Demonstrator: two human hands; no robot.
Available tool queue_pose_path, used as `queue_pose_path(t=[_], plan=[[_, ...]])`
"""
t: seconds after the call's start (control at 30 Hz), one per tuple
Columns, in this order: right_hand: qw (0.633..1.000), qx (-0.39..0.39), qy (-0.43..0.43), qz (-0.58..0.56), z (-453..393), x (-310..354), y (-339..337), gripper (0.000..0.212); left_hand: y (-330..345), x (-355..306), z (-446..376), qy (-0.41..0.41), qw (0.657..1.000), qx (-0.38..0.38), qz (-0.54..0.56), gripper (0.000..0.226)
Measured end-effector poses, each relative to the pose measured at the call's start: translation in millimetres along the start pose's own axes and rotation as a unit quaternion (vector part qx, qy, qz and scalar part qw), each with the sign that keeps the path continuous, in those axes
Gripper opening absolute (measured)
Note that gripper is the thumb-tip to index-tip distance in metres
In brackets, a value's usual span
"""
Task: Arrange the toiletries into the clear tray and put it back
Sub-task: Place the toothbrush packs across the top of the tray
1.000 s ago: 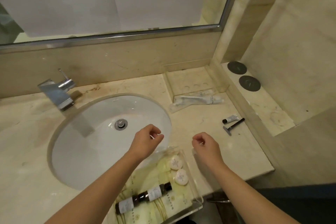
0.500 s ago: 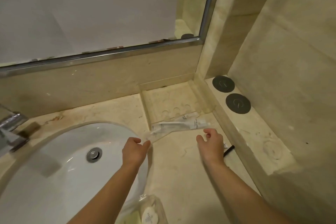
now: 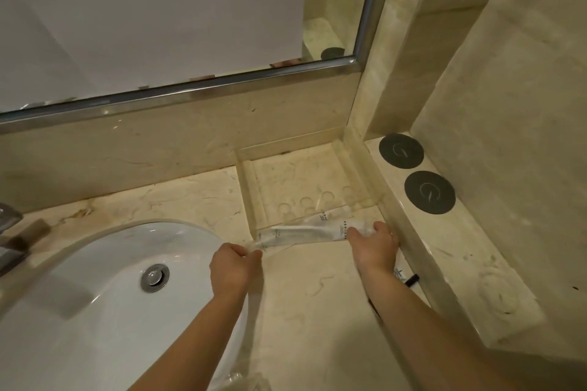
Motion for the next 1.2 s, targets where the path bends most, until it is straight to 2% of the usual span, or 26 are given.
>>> queue_pose_path(t=[0.07,0.23,0.47,0.57,0.67,0.73,0.9,1.03,1.2], plan=[[1.0,0.003,-0.004,-0.002,-1.0,-0.2,1.6,0.054,0.7,-1.3,-0.8,0.011,1.0,-0.004,0.001,0.014],[1.0,0.006,-0.001,-0.005,-0.3,-1.2,1.5,0.045,-2.2,-2.3,0.5,0.027,0.999,-0.017,0.025,0.009],[0.979,0.041,0.056,-0.189,6.9,-1.4,-7.2,0.025,-17.7,-7.2,25.3,0.078,0.994,0.001,0.08,0.007],[0.958,0.045,0.068,-0.274,19.4,0.6,-11.1,0.024,-26.1,-7.1,31.3,0.071,0.992,0.016,0.106,0.016],[0.94,0.044,0.066,-0.331,34.6,0.0,-16.1,0.028,-35.1,-3.8,36.6,0.058,0.984,0.035,0.163,0.014],[0.938,0.042,0.065,-0.337,41.1,-3.7,-18.3,0.031,-42.6,-1.3,40.9,0.062,0.978,0.044,0.194,0.013],[0.941,0.04,0.065,-0.328,64.6,-13.1,-23.0,0.03,-64.3,10.5,55.0,0.052,0.96,0.092,0.258,0.039],[0.929,0.062,0.076,-0.356,91.5,-19.8,-24.0,0.017,-82.1,27.1,66.6,0.049,0.955,0.123,0.266,0.037],[0.882,0.114,0.088,-0.448,138.1,-17.8,-24.9,0.025,-109.6,49.4,83.0,0.057,0.942,0.174,0.281,0.023]])
Point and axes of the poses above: each hand's wrist, its own z-axis away from the middle knuckle, its own y-axis out of the palm, x = y × z, the point moved 3 cm from there along -z, towards the middle knuckle, and after that the axes turned 1 degree about -z, right-handed, at the moved point
